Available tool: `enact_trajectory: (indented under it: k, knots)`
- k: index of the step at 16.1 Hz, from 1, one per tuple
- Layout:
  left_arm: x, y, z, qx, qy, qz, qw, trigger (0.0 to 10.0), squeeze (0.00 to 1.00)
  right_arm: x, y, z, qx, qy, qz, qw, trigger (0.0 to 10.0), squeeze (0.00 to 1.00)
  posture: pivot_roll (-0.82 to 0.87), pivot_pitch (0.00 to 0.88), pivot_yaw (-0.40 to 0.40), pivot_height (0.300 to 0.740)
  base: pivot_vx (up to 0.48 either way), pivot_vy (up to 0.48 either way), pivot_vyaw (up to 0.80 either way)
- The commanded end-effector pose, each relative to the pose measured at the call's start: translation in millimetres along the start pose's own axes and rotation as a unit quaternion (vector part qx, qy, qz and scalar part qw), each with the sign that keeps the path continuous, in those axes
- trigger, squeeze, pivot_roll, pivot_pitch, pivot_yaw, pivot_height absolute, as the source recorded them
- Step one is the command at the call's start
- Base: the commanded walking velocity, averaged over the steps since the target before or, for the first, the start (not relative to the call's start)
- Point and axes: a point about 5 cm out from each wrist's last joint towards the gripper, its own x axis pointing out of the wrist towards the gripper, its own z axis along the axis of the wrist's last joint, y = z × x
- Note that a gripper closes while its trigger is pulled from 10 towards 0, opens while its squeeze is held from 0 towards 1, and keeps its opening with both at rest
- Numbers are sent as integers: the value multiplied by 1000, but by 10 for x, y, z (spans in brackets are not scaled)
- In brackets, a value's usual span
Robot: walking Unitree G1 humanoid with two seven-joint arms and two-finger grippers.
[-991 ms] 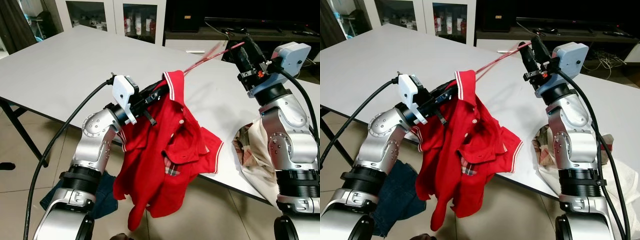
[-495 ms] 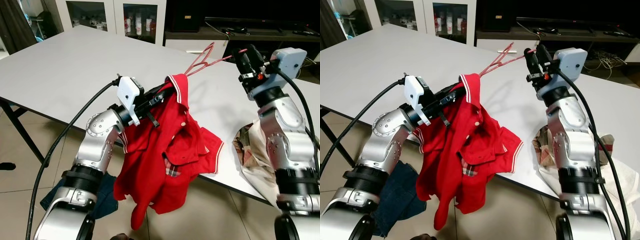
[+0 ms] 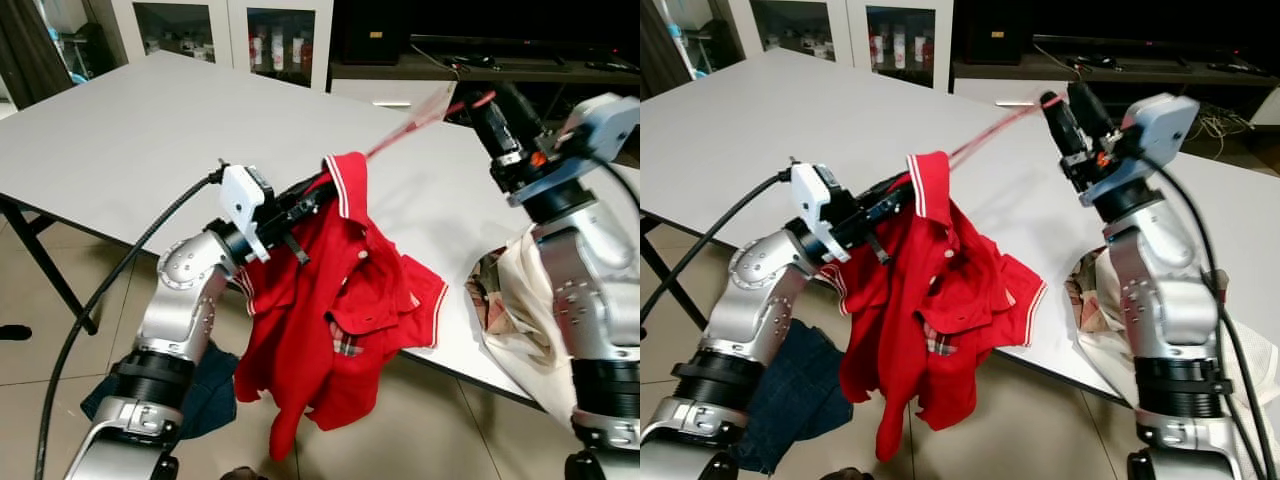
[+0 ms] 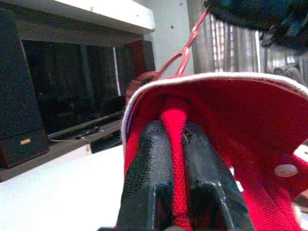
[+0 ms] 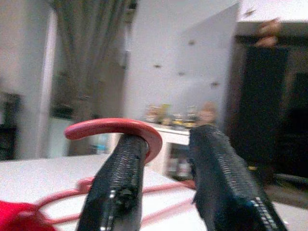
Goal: Hang hanger
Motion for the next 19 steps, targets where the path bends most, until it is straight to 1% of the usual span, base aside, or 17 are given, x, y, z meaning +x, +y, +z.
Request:
enact_trajectory:
  k: [1,3,4,5,6,7,8,9,10,11,13,14,15,16,17,18,19]
  knots:
    - [-422,265,-178,-21,48,105,993,0,0,-95,-292,509,-4,-94,-52,994,10000,1000,37,41,-55,740,0,0,0]
    - [-412,256,-179,-14,51,103,993,0,0,-91,-135,434,18,-55,24,998,10000,1000,36,41,-57,740,0,0,0]
    - [-408,247,-185,-9,53,102,993,0,0,-150,27,314,40,-7,89,995,10000,1000,36,43,-61,740,0,0,0]
    - [-408,243,-186,-8,52,102,993,0,0,-186,112,274,49,10,118,992,10000,1000,35,43,-63,740,0,0,0]
    - [-408,242,-185,-7,52,102,993,0,0,-194,134,264,51,14,125,991,10000,1000,35,43,-63,740,0,0,0]
    - [-400,243,-187,-6,52,103,993,0,0,-217,243,238,64,31,155,985,10000,1000,30,42,-63,740,0,0,0]
    - [-393,244,-189,-5,52,103,993,0,0,-215,276,229,69,38,162,984,10000,1000,29,41,-62,740,0,0,0]
    - [-377,241,-190,-3,51,101,994,0,0,-192,312,228,73,40,165,983,10000,698,27,39,-62,740,0,0,0]
    - [-373,242,-191,-3,51,101,994,0,0,-187,314,227,73,40,165,983,10000,698,26,36,-61,740,0,0,0]
    - [-354,248,-185,-2,47,102,994,0,0,-182,291,265,75,25,158,984,10000,0,26,29,-63,740,0,0,0]
    - [-369,284,-152,-27,25,117,992,0,0,-311,178,175,65,61,142,986,10000,0,25,27,-64,740,0,0,0]
    - [-373,288,-148,-30,22,118,992,0,0,-344,165,150,64,72,143,985,10000,0,26,28,-65,740,0,0,0]
    - [-409,291,-143,-25,25,116,993,0,0,-498,191,27,60,122,165,977,10000,0,26,31,-68,740,0,0,0]
    - [-465,307,-115,-13,29,110,993,0,0,-696,289,-152,67,186,200,960,10000,0,23,34,-71,740,0,0,0]
    - [-496,323,-78,-2,31,101,994,0,0,-793,341,-277,75,219,208,950,10000,0,23,37,-74,740,0,0,0]
    - [-501,327,-70,0,31,99,995,0,0,-808,349,-301,77,225,209,949,10000,0,23,37,-74,740,0,0,0]
    - [-524,355,-11,3,25,91,996,0,0,-892,438,-416,96,250,228,936,10000,0,29,43,-75,740,0,0,0]
